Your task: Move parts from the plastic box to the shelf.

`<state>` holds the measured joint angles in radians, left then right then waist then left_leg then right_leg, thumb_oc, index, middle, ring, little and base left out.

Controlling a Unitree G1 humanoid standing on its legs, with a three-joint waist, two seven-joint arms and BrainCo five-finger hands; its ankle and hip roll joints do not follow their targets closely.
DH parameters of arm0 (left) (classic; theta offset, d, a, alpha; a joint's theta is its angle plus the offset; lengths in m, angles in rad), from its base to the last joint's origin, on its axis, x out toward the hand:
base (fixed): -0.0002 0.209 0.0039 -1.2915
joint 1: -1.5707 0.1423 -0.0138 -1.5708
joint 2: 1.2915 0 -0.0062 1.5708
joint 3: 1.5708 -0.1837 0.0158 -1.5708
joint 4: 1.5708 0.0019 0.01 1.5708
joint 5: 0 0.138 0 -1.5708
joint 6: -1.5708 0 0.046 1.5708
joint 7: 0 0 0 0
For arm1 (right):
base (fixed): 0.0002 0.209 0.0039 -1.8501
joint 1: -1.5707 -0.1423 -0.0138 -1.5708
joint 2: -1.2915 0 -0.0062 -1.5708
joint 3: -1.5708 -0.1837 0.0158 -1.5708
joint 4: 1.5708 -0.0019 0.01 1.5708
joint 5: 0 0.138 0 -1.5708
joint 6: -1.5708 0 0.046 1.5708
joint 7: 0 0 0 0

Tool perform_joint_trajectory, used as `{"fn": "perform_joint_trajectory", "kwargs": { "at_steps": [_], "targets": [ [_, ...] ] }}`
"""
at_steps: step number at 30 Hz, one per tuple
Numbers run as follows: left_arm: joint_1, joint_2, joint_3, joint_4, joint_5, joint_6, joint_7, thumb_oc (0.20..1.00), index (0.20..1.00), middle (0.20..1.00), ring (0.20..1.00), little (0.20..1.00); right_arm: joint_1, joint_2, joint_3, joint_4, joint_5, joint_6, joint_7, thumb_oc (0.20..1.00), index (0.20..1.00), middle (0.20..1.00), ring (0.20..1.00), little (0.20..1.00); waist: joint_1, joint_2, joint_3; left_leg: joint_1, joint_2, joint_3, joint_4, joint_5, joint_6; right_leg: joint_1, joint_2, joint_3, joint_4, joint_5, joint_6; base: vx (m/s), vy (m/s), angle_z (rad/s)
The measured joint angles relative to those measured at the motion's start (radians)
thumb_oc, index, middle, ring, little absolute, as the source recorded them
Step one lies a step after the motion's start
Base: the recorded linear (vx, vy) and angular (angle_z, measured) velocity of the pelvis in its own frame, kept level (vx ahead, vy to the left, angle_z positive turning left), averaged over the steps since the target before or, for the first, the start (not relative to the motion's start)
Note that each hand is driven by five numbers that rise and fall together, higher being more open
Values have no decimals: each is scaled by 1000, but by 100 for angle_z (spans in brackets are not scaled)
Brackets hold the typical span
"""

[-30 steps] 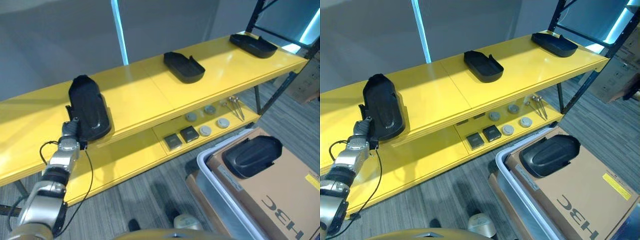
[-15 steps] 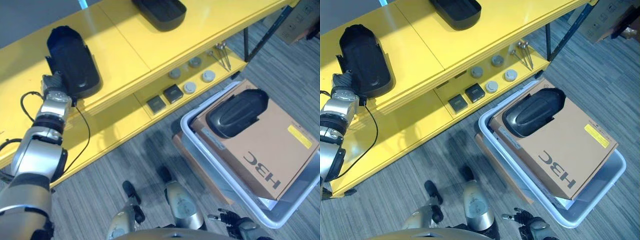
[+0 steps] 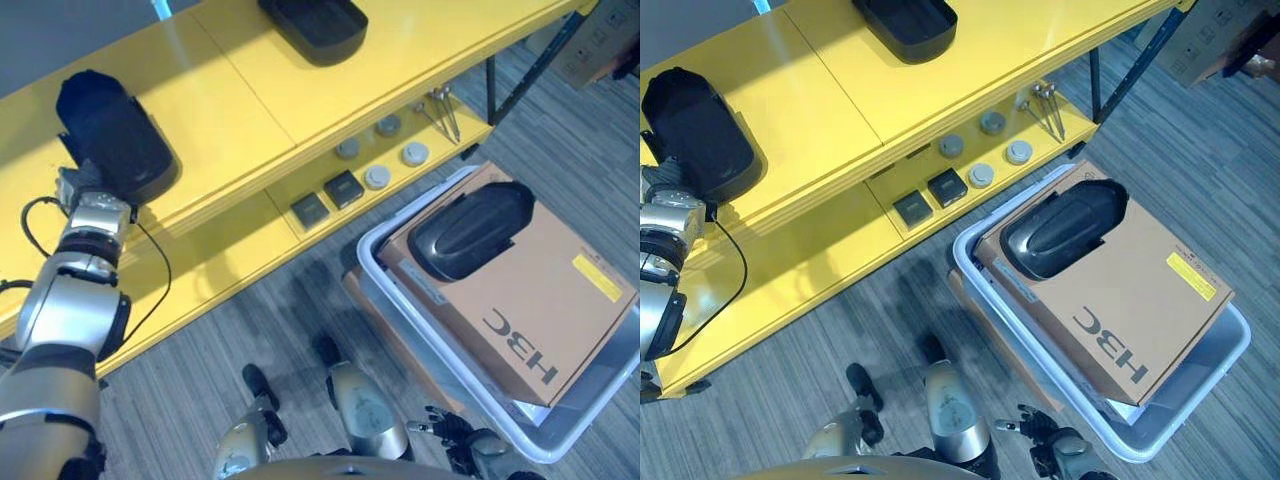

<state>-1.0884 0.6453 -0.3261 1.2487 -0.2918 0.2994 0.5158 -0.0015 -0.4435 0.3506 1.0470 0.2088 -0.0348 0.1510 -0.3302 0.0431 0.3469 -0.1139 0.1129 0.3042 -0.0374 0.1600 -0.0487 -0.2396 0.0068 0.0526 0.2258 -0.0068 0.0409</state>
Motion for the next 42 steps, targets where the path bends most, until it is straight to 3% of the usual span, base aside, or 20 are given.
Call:
{"fn": "perform_joint_trajectory", "kwargs": {
  "at_steps": [1, 6, 10, 15, 17, 20, 23, 26, 27, 28, 30, 31, 32, 35, 38, 42],
  "targets": [
    [0, -1, 0, -1, 0, 0, 0, 1000, 1000, 1000, 1000, 1000, -2, 0, -1, 24, 0, -13, 0, 1000, 1000, 1000, 1000, 1000, 0, 0, 0, -3, 0, 0, 2, -3, 4, -2, 0, 0, -1, -1, 1, 0, 0, 0],
    [0, -2, -2, -11, -22, -7, -2, 1000, 1000, 1000, 1000, 1000, -1, 0, -1, 65, -1, -32, 1, 1000, 1000, 1000, 1000, 1000, 4, -1, -1, -7, 1, 0, 16, -4, 5, -1, -1, 2, -2, 3, 1, 20, 11, 0],
    [3, -5, 13, -37, -61, -50, -6, 1000, 1000, 1000, 1000, 1000, 4, 1, -13, 69, -17, -40, 1, 1000, 1000, 1000, 1000, 1000, 17, -2, -24, 30, 2, -1, 17, -13, 3, 53, -2, 1, -35, 9, -3, 90, 33, 2],
    [93, 12, 13, -350, -57, -144, 1, 1000, 1000, 1000, 1000, 1000, 75, 6, -20, 69, -58, -51, -1, 1000, 1000, 1000, 1000, 1000, 69, -1, -128, 86, -1, -5, -2, -26, 5, 130, -6, -10, -76, 12, 3, 100, 34, 5],
    [169, 52, 13, -511, -51, -155, -3, 1000, 1000, 1000, 1000, 1000, 95, 7, -53, 67, -59, -48, -1, 1000, 1000, 1000, 1000, 1000, 88, 4, -144, 103, -1, -8, -5, -30, 5, 157, -7, -13, -88, 12, 3, 122, 47, 6],
    [256, 83, 28, -612, -47, -194, -37, 1000, 1000, 1000, 1000, 1000, 133, 5, -87, 65, -68, -35, -1, 1000, 1000, 1000, 1000, 1000, 116, 17, -166, 116, -1, -8, -16, -30, 5, 175, -9, -23, -108, 11, -4, 71, 39, 10],
    [461, 109, 164, -886, -59, -220, -134, 1000, 1000, 1000, 1000, 1000, 163, 12, -110, 56, -126, -26, -1, 1000, 1000, 1000, 1000, 1000, 132, 22, -170, 128, -2, -15, -15, -30, 5, 200, -11, -36, -113, 9, -2, 21, 19, 13],
    [689, 51, 222, -1102, -58, -234, -189, 1000, 1000, 1000, 1000, 1000, 216, 27, -131, 30, -137, -10, -2, 1000, 1000, 1000, 1000, 1000, 168, 25, -179, 132, -9, -34, -19, -31, 5, 200, -16, -46, -105, -8, 0, -8, 5, 18],
    [766, -4, 239, -1090, -62, -247, -225, 884, 884, 884, 884, 884, 233, 37, -152, 33, -138, -9, -9, 1000, 1000, 1000, 1000, 1000, 170, 29, -181, 135, -11, -34, -19, -33, 5, 202, -19, -47, -106, -11, 0, -3, -5, 12],
    [800, -35, 235, -1043, -77, -247, -253, 677, 677, 677, 677, 677, 233, 49, -160, 36, -138, -8, -10, 1000, 1000, 1000, 1000, 1000, 175, 23, -178, 132, -12, -35, -20, -34, 5, 199, -20, -49, -104, -13, 0, -5, -1, 13],
    [887, -136, 247, -1052, -101, -268, -302, 583, 583, 583, 583, 583, 236, 69, -173, 62, -140, -26, -21, 1000, 1000, 1000, 1000, 1000, 183, 10, -171, 128, -14, -35, -20, -36, 5, 195, -22, -46, -104, -13, 0, -5, 2, -3],
    [954, -196, 214, -1135, -121, -277, -357, 442, 442, 442, 442, 442, 240, 78, -175, 78, -149, -29, -28, 1000, 1000, 1000, 1000, 1000, 188, -2, -164, 124, -17, -33, -21, -36, 5, 186, -23, -41, -101, -13, 1, -12, 4, -6],
    [962, -198, 176, -1176, -136, -287, -392, 206, 206, 206, 206, 206, 244, 82, -175, 78, -170, -32, -29, 1000, 1000, 1000, 1000, 1000, 187, -8, -161, 115, -18, -33, -22, -36, 5, 182, -24, -41, -102, -9, 5, 6, -19, -10],
    [917, -229, 138, -1140, -199, -384, -437, 200, 200, 200, 200, 200, 263, 78, -166, 53, -177, -41, -28, 1000, 1000, 1000, 1000, 1000, 149, 17, -163, 134, -18, -29, -38, -33, 8, 185, -22, -35, -109, -3, 9, 14, -22, -13],
    [818, -241, 86, -1048, -249, -401, -436, 200, 200, 200, 200, 200, 232, 77, -163, 68, -177, -46, -29, 1000, 1000, 1000, 1000, 1000, 129, 24, -149, 132, -17, -27, -38, -33, 8, 184, -20, -33, -109, -3, 9, 8, -3, -1],
    [725, -241, 90, -1015, -265, -427, -410, 200, 200, 200, 200, 200, 225, 67, -158, 72, -177, -45, -28, 1000, 1000, 1000, 1000, 1000, 106, 24, -148, 136, -16, -14, -36, -33, 8, 182, -20, -23, -108, -3, 9, 20, -12, -10]
  ]
}}
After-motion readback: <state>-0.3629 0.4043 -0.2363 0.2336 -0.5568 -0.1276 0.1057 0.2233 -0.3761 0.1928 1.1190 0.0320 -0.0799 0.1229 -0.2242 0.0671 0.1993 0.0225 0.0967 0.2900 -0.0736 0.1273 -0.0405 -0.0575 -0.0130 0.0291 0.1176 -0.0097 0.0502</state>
